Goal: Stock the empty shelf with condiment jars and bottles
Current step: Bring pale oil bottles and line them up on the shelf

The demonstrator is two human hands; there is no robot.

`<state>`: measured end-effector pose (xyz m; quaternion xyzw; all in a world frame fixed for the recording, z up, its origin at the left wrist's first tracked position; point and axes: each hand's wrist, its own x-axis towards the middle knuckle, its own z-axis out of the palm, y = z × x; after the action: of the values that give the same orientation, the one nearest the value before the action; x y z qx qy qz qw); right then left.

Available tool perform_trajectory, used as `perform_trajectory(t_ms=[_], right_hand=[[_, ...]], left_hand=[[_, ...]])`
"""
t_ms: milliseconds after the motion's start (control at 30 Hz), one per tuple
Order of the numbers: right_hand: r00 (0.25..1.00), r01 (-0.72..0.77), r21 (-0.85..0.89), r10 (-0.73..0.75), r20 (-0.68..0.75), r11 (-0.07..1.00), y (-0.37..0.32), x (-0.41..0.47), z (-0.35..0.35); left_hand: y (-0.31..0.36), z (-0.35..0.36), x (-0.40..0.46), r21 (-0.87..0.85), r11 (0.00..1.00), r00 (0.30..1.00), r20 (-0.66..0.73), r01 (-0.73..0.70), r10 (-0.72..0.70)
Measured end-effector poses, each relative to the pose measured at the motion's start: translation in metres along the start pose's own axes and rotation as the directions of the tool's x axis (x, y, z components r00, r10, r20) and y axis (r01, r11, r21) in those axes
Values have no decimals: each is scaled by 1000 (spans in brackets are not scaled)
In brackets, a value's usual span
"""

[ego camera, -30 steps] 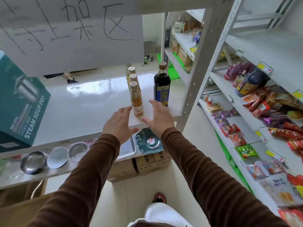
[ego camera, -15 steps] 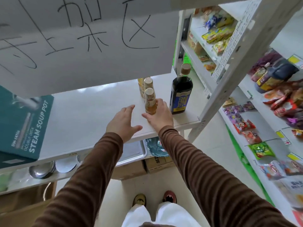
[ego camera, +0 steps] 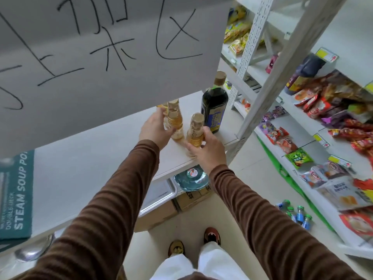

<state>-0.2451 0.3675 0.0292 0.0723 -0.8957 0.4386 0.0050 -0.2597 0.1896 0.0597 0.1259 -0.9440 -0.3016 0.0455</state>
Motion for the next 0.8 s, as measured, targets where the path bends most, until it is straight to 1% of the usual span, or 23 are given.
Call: perform_trajectory(t_ms=[100, 333, 467, 567, 667, 800], right_hand=[[999, 3, -26, -4, -32, 1000, 4, -11, -16], [995, -35, -43, 31, -96, 998, 11, -20, -26], [992, -50, -17, 48, -114, 999, 12, -24, -31], [989, -69, -18, 66, -132, 997, 13, -28, -40], [981, -107, 10, 108, -161, 994, 19, -33, -54], [954, -177, 38, 181, -238, 983, 36, -45, -88]], left_hand=[[4, 7, 11, -71, 997, 999, -31, -17, 14], [7, 18, 21, -97, 995, 996, -84, -37, 29], [9, 16, 15, -107, 992, 995, -86, -60, 51], [13, 14, 1, -76, 990, 991, -64, -119, 114], [24, 14, -17, -44, 977, 978, -31, -209, 207], [61, 23, -36, -40, 946, 944, 56, -322, 324]])
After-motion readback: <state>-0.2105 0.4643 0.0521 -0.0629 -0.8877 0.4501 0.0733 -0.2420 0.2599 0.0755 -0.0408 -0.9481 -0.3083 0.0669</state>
